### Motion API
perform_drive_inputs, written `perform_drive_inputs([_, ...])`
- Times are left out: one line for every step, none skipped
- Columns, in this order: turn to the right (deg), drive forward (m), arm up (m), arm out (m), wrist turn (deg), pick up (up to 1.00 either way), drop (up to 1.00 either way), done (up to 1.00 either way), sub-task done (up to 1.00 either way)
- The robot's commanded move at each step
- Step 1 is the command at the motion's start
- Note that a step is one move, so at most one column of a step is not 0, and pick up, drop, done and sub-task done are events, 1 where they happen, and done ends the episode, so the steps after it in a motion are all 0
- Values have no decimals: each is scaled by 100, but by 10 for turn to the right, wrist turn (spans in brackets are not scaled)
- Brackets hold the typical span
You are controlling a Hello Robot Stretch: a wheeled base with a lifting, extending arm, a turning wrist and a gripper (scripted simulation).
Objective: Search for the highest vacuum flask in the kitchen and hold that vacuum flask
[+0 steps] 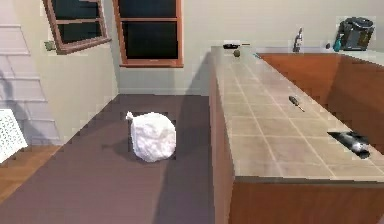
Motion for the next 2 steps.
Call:
perform_drive_inputs([450, 0, 0, 0, 0, 0, 0, 0, 0])
perform_drive_inputs([120, 0, 0, 0, 0, 0, 0, 0, 0])
